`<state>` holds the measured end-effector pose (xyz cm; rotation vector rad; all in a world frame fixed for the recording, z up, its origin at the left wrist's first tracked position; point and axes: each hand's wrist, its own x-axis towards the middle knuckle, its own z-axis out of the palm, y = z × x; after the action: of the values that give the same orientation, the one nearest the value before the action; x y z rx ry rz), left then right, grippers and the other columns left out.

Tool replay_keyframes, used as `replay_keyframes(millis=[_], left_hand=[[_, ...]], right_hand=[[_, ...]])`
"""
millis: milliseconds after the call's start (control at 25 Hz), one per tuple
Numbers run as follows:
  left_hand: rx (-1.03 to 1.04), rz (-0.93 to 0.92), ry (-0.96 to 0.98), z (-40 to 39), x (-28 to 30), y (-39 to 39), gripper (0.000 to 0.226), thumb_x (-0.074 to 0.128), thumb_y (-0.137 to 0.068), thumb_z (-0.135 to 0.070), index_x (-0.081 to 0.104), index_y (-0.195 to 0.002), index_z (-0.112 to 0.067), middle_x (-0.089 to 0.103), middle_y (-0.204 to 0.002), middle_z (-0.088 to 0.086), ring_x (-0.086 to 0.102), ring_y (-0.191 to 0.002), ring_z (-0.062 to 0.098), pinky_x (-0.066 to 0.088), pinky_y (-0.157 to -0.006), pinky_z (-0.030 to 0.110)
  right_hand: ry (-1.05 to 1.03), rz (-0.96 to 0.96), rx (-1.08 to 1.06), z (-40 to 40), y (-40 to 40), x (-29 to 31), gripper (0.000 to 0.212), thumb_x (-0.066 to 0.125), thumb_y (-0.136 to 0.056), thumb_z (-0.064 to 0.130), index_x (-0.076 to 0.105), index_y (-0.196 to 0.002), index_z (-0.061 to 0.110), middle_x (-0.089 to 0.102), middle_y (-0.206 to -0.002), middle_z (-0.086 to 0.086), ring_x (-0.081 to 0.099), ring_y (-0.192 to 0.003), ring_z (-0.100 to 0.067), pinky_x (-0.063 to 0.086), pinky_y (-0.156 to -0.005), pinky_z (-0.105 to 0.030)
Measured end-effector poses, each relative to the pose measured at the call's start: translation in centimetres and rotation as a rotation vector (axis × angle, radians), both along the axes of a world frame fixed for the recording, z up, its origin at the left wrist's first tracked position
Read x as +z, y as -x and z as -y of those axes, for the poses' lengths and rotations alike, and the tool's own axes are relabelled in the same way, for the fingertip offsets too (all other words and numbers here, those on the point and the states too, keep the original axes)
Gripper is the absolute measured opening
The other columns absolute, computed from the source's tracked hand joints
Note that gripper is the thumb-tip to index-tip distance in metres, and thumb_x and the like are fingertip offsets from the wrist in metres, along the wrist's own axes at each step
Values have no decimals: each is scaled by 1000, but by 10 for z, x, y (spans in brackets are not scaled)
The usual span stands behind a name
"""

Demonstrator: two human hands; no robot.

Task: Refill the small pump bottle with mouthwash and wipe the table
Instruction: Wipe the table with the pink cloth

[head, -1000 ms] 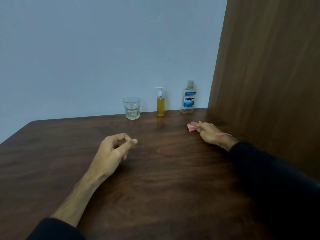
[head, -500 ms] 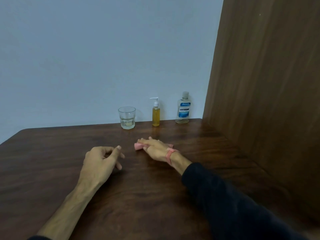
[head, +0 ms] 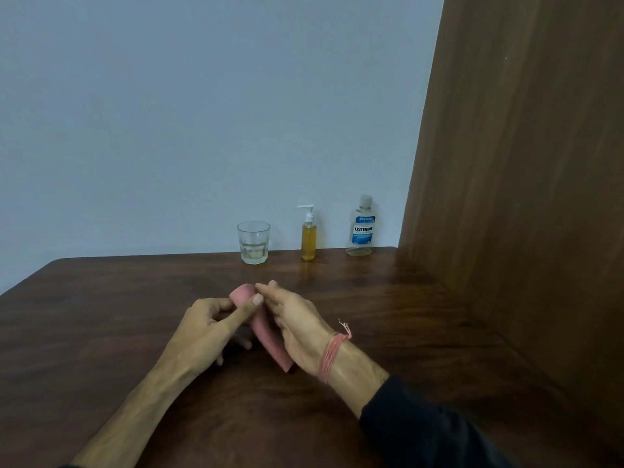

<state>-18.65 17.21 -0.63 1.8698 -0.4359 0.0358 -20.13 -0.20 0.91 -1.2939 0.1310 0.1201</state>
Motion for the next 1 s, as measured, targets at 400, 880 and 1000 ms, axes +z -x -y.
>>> replay_keyframes(millis=[400,880,1000], left_hand=[[300,49,74,-14,-11,-25,26,81,-100,-57,83,-110,-32,87,-93,-7,85,-83,9,68,-68,28],[672,46,-111,-48,-2,-189,29,93,-96,-30,81,-122,-28,83,-109,-13,81,-106,11,67,-103,44],[755,16,-206,-47,-6,-216,23,92,-96,-32,77,-113,-36,77,-100,-15,81,-114,17,65,-101,41]], right_hand=[[468,106,-1,12,-43,8,19,81,-94,9,73,-110,14,78,-109,-7,78,-99,-21,60,-63,-24],[874,298,47,-31,-168,-4,46,80,-95,14,71,-139,25,68,-143,3,65,-122,-10,50,-107,-26],[989,357,78,-37,-182,-17,43,77,-97,19,71,-140,20,68,-145,4,60,-135,-13,42,-112,-23]])
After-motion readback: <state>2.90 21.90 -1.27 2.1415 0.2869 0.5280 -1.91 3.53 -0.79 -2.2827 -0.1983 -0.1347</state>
